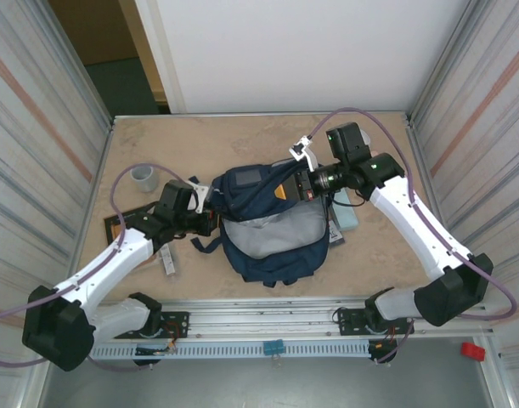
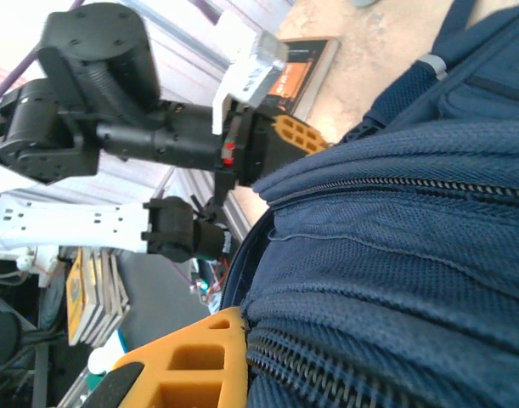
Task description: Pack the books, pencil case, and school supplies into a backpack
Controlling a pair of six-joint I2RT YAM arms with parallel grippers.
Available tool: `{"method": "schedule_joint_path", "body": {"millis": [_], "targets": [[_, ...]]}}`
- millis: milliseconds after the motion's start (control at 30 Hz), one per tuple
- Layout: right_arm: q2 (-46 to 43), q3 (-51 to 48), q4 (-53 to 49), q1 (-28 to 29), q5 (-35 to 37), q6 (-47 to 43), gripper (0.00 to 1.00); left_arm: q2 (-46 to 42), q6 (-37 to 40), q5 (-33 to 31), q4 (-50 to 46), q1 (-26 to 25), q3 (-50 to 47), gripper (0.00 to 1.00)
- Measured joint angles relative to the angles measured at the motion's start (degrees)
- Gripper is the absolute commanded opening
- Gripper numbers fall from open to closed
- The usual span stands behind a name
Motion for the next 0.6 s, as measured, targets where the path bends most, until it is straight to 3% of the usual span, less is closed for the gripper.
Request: {"method": "schedule_joint_path", "body": {"millis": [267, 300, 433, 600], "targets": [[-0.6, 0.1, -2.2, 0.0, -0.5, -2.3, 0.0, 9.6, -0.7, -1.0, 5.6, 4.0, 0.0, 0.0], [-0.6, 0.1, -2.2, 0.0, -0.3, -2.4, 0.0, 10.8, -0.9, -0.9, 6.6, 4.0, 0.0, 0.03], [-0.8, -0.3, -0.5, 0.0, 0.5, -1.0, 0.0, 12.7, -2.6, -0.8, 9.3, 4.5, 0.0, 0.4], [-2.8, -5.1, 7.3, 0.2, 1.5, 5.1, 0.0, 7.8, -6.0, -2.8, 9.1, 6.2, 0.0, 0.63]]}}
